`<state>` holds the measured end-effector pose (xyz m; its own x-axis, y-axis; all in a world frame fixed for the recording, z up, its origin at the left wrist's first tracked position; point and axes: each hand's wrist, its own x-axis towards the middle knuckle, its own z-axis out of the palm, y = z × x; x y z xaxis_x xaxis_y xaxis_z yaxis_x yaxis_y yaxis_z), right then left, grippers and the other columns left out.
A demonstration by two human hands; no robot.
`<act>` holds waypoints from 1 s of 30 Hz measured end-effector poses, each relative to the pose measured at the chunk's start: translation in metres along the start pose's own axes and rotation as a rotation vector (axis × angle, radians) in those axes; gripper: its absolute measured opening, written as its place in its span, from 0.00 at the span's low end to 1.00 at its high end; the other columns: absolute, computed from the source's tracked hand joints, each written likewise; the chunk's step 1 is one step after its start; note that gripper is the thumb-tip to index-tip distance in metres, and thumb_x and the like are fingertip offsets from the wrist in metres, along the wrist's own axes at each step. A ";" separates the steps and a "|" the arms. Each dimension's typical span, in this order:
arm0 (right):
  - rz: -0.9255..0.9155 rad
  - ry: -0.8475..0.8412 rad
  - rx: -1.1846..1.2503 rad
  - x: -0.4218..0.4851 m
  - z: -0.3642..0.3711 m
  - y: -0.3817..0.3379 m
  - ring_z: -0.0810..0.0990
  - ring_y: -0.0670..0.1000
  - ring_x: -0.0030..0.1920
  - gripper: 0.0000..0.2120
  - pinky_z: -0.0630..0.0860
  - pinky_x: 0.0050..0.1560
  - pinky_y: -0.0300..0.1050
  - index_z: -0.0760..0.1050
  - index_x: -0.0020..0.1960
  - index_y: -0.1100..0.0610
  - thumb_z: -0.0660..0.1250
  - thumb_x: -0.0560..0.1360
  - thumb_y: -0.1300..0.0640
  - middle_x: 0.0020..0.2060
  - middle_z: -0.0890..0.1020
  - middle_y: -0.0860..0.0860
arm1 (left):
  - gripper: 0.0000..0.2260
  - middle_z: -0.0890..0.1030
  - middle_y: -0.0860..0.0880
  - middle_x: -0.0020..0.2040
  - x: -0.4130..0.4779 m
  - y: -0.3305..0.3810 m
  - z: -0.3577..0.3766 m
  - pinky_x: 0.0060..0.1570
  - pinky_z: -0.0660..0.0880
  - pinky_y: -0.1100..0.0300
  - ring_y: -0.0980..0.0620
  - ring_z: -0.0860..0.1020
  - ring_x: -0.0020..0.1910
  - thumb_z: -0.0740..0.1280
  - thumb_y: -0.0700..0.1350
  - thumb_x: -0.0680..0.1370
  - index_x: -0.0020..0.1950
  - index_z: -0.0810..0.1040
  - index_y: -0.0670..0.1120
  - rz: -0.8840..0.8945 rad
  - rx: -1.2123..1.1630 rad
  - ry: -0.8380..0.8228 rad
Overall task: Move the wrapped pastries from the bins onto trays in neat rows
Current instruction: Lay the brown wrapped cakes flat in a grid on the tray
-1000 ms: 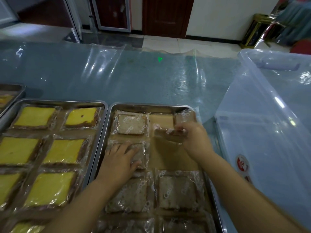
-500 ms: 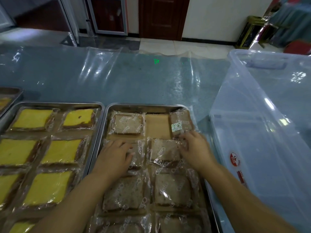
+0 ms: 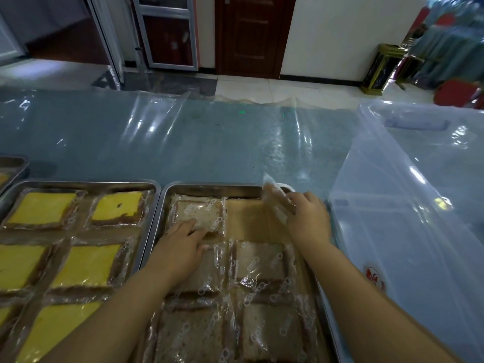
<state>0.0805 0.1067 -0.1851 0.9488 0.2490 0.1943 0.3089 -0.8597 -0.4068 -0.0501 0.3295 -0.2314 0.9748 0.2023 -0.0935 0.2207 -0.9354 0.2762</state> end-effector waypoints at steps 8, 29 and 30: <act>-0.515 -0.308 -0.149 -0.012 0.009 0.003 0.73 0.54 0.57 0.14 0.63 0.57 0.47 0.81 0.52 0.52 0.66 0.71 0.66 0.52 0.78 0.50 | 0.20 0.59 0.50 0.75 0.007 -0.007 0.006 0.70 0.58 0.52 0.49 0.55 0.73 0.53 0.54 0.81 0.73 0.63 0.53 -0.024 0.004 -0.032; -0.137 -0.637 -0.246 -0.003 0.062 -0.015 0.41 0.60 0.75 0.33 0.44 0.73 0.57 0.55 0.74 0.57 0.49 0.77 0.36 0.76 0.46 0.61 | 0.22 0.54 0.51 0.76 0.025 -0.012 0.014 0.71 0.53 0.49 0.48 0.48 0.74 0.49 0.60 0.80 0.73 0.60 0.58 -0.007 0.041 -0.053; -0.138 -0.638 -0.225 0.000 0.063 -0.013 0.40 0.60 0.75 0.33 0.44 0.73 0.57 0.54 0.74 0.56 0.50 0.77 0.36 0.76 0.45 0.60 | 0.22 0.54 0.51 0.76 0.025 -0.012 0.015 0.71 0.53 0.49 0.48 0.48 0.75 0.49 0.61 0.80 0.73 0.60 0.59 -0.011 0.041 -0.057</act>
<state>0.0809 0.1458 -0.2357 0.7760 0.5174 -0.3606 0.4743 -0.8557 -0.2072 -0.0288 0.3418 -0.2511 0.9686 0.1971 -0.1513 0.2290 -0.9446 0.2352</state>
